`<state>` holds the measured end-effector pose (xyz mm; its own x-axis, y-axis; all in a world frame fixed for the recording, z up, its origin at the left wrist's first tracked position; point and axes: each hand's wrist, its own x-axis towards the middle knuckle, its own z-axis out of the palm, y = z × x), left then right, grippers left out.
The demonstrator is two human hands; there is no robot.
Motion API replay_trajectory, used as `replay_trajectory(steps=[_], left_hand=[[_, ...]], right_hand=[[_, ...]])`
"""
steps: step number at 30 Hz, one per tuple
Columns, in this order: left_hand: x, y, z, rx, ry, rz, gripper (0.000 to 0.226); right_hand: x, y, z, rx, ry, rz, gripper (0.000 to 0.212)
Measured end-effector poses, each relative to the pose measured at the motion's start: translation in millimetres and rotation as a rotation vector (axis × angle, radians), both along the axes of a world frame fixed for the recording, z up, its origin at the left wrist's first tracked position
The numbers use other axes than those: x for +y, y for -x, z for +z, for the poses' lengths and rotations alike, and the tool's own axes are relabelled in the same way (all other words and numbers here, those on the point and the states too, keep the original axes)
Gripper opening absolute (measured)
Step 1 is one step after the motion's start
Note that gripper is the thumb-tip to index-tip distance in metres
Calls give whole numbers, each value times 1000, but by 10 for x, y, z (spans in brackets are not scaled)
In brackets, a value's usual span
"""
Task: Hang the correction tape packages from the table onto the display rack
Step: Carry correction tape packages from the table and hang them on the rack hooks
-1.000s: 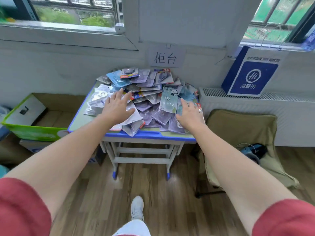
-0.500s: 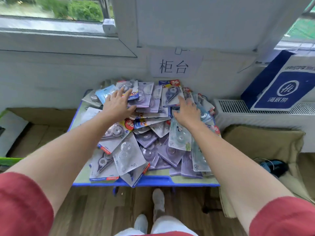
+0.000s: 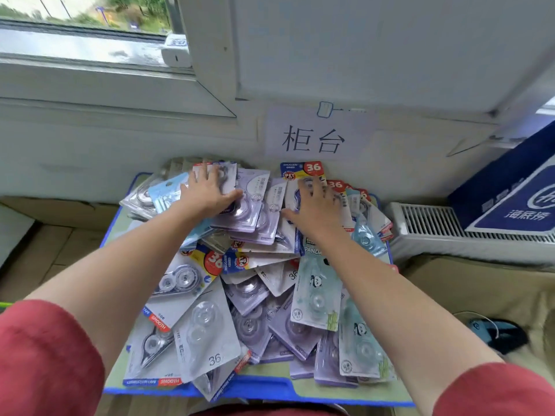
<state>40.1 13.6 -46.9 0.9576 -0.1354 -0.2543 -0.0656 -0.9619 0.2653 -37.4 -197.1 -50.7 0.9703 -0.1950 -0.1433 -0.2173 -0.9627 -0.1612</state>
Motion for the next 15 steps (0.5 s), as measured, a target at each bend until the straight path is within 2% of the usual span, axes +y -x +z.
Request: replay_trajectory(steps=[5, 11, 15], left_hand=[[-34, -47, -27, -4, 112, 38, 87], [-71, -72, 0, -46, 144, 75, 79], [-76, -57, 40, -132, 135, 61, 78]], right_hand=[[-50, -95, 2, 44, -32, -37, 93], [-36, -158, -32, 47, -148, -111, 92], [-42, -159, -16, -28, -107, -103, 89]])
